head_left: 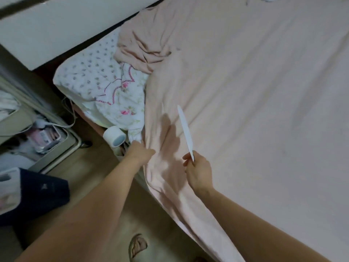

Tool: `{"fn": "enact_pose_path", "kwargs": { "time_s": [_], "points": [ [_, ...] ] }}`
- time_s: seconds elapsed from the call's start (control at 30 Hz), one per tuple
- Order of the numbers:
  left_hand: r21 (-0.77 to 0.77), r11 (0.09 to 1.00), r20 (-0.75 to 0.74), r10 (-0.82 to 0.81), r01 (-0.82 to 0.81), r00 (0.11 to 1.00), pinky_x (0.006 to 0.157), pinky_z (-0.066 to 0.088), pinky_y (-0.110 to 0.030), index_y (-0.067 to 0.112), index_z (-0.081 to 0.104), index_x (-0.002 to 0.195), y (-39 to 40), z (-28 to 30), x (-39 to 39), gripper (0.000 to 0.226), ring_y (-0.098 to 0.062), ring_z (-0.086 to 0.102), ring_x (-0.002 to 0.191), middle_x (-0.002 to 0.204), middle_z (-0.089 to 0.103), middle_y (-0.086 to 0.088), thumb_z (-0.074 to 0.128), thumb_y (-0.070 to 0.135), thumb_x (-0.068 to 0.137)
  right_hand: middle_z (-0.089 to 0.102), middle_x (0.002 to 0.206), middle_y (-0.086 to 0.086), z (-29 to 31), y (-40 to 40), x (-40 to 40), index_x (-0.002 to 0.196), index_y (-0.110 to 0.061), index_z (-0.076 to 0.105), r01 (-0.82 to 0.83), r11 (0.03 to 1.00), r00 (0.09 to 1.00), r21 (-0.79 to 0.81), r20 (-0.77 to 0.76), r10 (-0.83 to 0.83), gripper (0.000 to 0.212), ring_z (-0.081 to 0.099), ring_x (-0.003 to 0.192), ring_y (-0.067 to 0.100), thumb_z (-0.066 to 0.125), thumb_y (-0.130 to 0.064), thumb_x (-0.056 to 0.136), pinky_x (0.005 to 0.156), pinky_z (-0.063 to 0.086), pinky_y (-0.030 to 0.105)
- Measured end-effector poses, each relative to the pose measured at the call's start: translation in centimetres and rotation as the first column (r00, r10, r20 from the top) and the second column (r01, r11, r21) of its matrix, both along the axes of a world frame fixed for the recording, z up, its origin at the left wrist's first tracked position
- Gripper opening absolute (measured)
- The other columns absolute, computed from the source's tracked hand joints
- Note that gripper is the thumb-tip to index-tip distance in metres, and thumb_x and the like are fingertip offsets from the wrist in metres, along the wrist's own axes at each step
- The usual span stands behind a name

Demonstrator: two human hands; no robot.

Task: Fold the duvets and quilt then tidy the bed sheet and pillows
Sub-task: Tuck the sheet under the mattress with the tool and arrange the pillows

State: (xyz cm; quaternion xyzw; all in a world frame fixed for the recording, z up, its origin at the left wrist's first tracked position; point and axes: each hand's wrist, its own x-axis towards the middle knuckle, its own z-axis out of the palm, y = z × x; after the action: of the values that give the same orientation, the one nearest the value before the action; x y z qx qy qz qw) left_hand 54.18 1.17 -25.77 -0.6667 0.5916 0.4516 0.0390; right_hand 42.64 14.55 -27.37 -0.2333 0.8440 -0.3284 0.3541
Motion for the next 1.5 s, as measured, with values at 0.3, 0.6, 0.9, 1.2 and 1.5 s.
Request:
{"fn": "enact_pose_path", "kwargs": {
  "time_s": [0.3, 0.6, 0.9, 1.2, 1.5],
  "points": [
    [-0.023, 0.995, -0.234, -0.102, 0.099, 0.967, 0.102, 0.043, -0.036, 0.011, 0.048, 0.133, -13.1, 5.0, 1.0, 0.045, -0.025, 0.05, 0.119, 0.136, 0.05, -0.007, 0.058, 0.031, 0.094, 0.065, 0.096, 0.005, 4.8, -17.3, 0.8, 0.095, -0.013, 0.059, -0.005, 0.998, 0.993, -0.061, -0.12, -0.002, 0.026, 0.063, 0.082, 0.03, 0.035, -0.007, 0.089, 0.075, 0.054, 0.041],
    [-0.113, 0.98, -0.077, -0.173, 0.164, 0.982, 0.092, 0.04, -0.026, 0.01, 0.043, 0.139, -26.5, 5.8, 5.5, 0.048, -0.026, 0.049, 0.122, 0.141, 0.043, -0.011, 0.053, 0.028, 0.096, 0.062, 0.089, 0.008, 7.4, -30.4, 1.4, 0.096, -0.012, 0.06, 0.057, 0.995, 0.995, -0.078, -0.08, -0.063, 0.023, 0.058, 0.07, 0.022, 0.038, -0.007, 0.095, 0.05, 0.044, 0.02],
    [-0.292, 0.95, 0.09, 0.145, -0.113, 0.985, 0.106, 0.039, -0.042, 0.011, 0.034, 0.146, -39.6, -0.6, 9.7, 0.058, -0.036, 0.04, 0.129, 0.148, 0.031, -0.016, 0.055, 0.027, 0.094, 0.06, 0.108, 0.009, 0.9, -44.3, 6.6, 0.112, -0.008, 0.063, -0.189, 0.981, 0.982, -0.051, -0.03, 0.188, 0.03, 0.059, 0.088, 0.026, 0.036, -0.009, 0.099, 0.068, 0.042, 0.027],
    [-0.324, 0.923, 0.286, -0.114, 0.208, 0.952, 0.102, 0.041, -0.043, 0.009, 0.045, 0.136, -49.1, -4.9, 11.5, 0.073, -0.031, 0.046, 0.123, 0.133, 0.049, -0.014, 0.061, 0.057, 0.083, 0.013, 0.159, -0.008, -4.4, -52.0, 10.4, 0.145, -0.032, 0.036, -0.458, 0.889, 0.866, 0.01, -0.222, 0.448, 0.053, -0.002, 0.148, 0.014, 0.013, -0.044, 0.099, 0.112, -0.021, 0.031],
    [-0.48, 0.877, -0.035, -0.005, -0.013, 0.999, 0.062, 0.043, -0.03, 0.01, 0.047, 0.097, -53.8, -0.5, 12.5, 0.017, -0.022, 0.054, 0.081, 0.098, 0.059, -0.007, 0.052, 0.027, 0.097, 0.005, 0.16, -0.009, -4.1, -57.7, 14.3, 0.153, -0.025, 0.017, -0.295, 0.954, 0.955, -0.057, -0.049, 0.292, 0.049, -0.005, 0.147, 0.01, 0.02, -0.031, 0.104, 0.116, -0.011, 0.028]
  ]
}}
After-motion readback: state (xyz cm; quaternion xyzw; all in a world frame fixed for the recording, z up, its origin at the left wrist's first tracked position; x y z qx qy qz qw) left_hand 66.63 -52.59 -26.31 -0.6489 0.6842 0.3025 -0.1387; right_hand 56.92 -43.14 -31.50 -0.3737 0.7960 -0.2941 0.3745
